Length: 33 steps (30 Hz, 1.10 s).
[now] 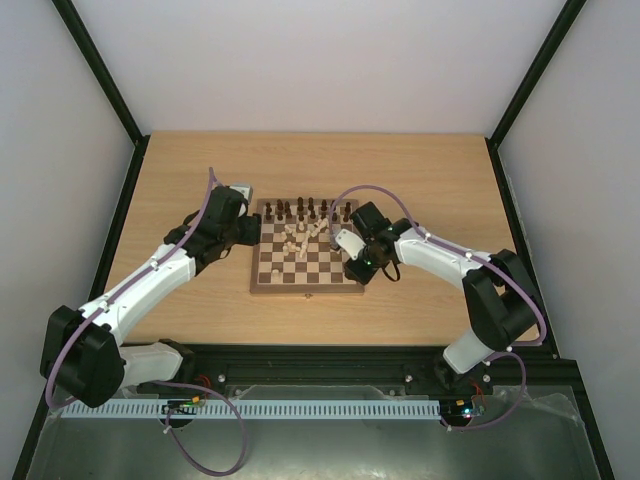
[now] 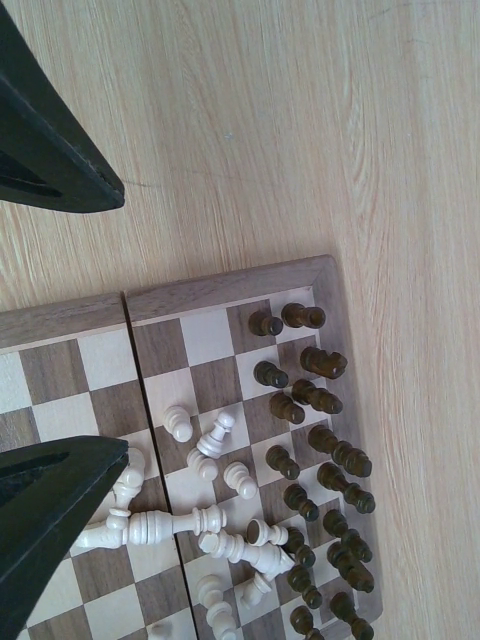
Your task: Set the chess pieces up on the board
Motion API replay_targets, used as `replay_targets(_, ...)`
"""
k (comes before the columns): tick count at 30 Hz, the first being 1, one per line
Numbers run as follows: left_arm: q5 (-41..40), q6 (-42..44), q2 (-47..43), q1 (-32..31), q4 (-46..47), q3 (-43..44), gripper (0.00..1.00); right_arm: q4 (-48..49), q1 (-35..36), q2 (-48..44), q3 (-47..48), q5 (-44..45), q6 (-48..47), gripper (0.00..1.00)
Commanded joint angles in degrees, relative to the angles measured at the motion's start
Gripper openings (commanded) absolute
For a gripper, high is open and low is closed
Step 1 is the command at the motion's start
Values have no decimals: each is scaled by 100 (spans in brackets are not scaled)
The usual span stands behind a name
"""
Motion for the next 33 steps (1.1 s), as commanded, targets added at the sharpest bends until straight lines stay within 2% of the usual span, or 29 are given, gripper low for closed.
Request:
replay_targets(1,-49,49,45,49,-20,57,63,-590,42,-17,366,-56,-2,29)
replay_targets(4,-42,55,45,47,-17,52,63,-760,26,-92,749,-40,30,35)
replay_targets(7,-40,48,37,46,-19,60,63,-786,10,-17,1082,-84,144,35)
replay_targets(13,-34,32,27,46,-11,39,63,-603,-11,695,1435,147,288,33)
replay_targets(21,3,31,45,47,-11,44,63,-333,-11,1267,1609,266,292,38)
replay_targets(27,11,40,74,46,-10,44,63,-290,-11,1477,1641,182,262,38)
replay_targets(33,30,40,105,46,-11,44,63,-245,-11,1672,1731,483,270,38)
